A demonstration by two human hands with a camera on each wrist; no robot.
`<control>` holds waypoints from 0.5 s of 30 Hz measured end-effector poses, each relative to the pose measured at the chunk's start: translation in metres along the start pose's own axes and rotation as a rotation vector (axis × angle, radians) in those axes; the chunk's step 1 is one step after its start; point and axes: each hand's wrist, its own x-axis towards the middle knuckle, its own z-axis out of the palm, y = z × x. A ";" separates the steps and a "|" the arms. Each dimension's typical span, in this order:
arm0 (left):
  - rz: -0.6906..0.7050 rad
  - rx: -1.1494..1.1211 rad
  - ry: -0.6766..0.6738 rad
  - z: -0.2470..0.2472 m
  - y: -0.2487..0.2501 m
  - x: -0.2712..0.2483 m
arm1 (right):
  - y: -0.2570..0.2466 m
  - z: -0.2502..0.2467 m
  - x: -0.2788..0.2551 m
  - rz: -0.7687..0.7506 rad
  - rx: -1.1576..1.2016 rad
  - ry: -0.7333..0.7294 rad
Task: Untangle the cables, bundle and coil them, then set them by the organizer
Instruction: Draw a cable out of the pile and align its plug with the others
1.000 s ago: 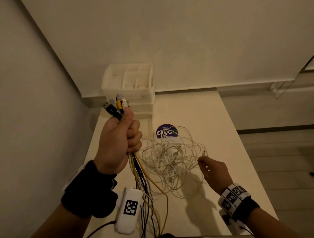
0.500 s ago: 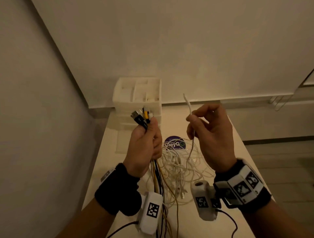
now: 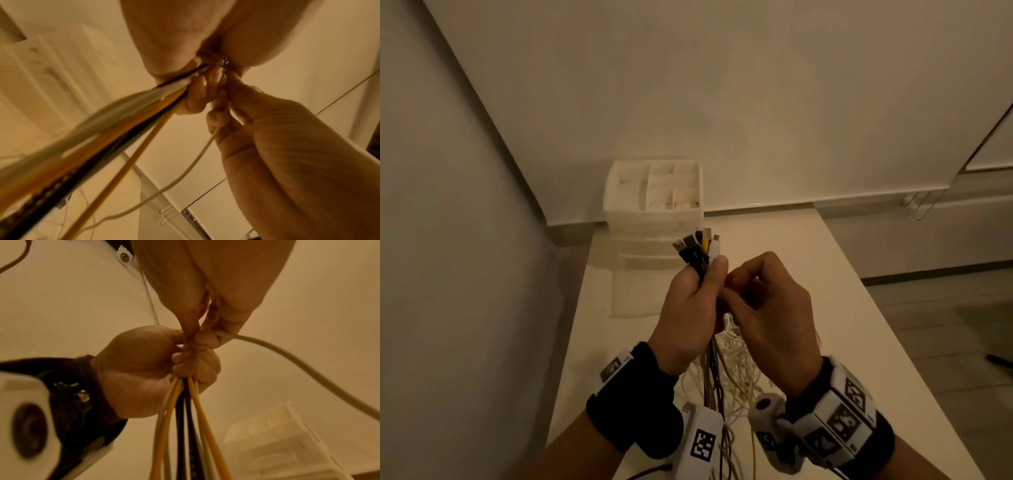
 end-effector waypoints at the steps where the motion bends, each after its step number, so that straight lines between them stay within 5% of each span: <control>1: -0.002 0.007 -0.007 -0.001 0.000 0.000 | 0.001 0.000 0.000 0.022 -0.006 0.004; 8: 0.191 -0.041 0.118 -0.029 0.018 0.015 | 0.035 -0.005 -0.020 0.044 -0.072 -0.181; 15: 0.331 -0.349 0.221 -0.059 0.066 0.022 | 0.116 -0.022 -0.039 0.175 -0.150 -0.344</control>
